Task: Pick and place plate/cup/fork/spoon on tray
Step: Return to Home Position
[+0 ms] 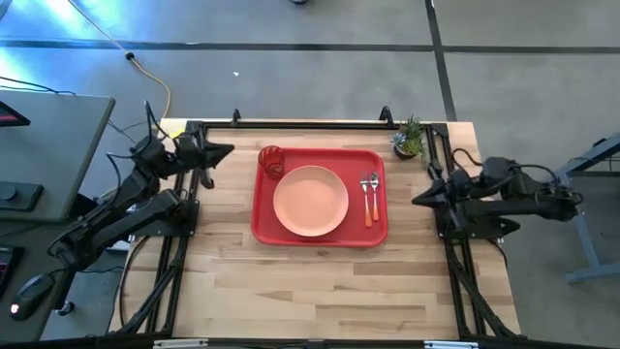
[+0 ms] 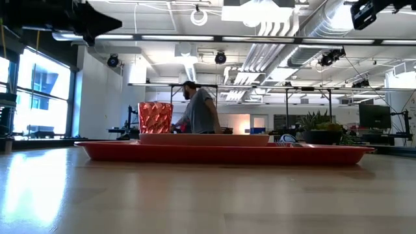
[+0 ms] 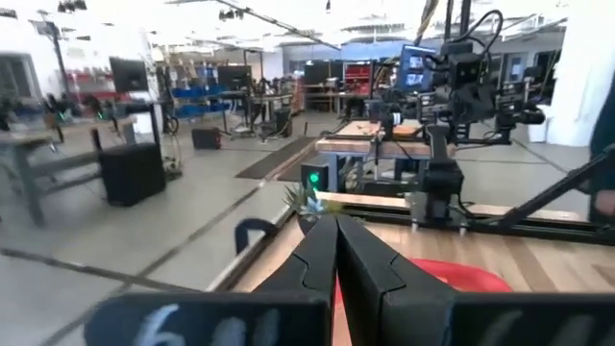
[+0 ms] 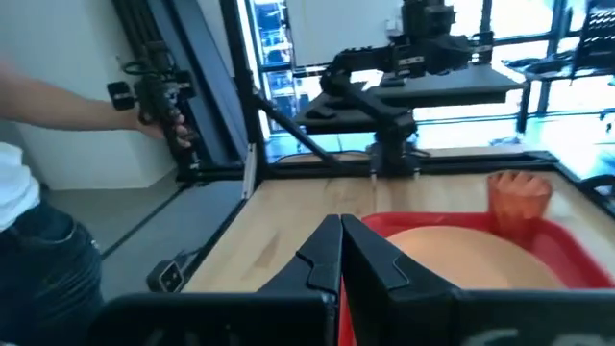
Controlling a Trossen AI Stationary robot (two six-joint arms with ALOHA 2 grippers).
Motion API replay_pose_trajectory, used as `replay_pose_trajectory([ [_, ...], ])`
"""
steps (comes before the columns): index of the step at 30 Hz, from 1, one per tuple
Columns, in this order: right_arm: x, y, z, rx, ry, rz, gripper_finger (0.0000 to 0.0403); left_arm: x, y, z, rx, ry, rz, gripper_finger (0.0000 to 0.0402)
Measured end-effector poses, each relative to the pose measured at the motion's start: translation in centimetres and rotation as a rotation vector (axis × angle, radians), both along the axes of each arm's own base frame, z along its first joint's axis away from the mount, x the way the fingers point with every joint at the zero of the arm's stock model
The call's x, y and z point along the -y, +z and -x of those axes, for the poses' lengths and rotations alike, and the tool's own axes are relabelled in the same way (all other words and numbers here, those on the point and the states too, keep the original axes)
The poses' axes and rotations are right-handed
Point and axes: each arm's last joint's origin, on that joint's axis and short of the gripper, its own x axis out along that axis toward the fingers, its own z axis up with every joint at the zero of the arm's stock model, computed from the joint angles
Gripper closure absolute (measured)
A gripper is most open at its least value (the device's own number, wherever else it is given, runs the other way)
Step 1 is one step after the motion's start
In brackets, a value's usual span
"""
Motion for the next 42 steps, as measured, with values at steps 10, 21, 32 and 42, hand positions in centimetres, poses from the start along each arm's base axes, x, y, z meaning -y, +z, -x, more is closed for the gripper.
replay_pose_trajectory([
  [10,-0.2,-2.1,1.7,0.138,0.062,-0.070,0.0403,1.2,-2.5,0.8,0.037,-0.037,0.004,0.0401],
  [21,0.0,-2.6,1.5,0.107,-0.010,0.021,0.0403,2.7,-3.2,2.5,0.043,-0.029,-0.034,0.0401],
  [32,0.0,-6.5,-1.0,0.150,0.020,-0.018,0.0403,3.1,-3.6,2.5,0.001,-0.103,-0.055,0.0401],
  [42,0.1,-9.7,-2.1,0.083,-0.019,-0.074,0.0403,2.7,-5.8,1.8,-0.005,-0.187,0.017,0.0401],
])
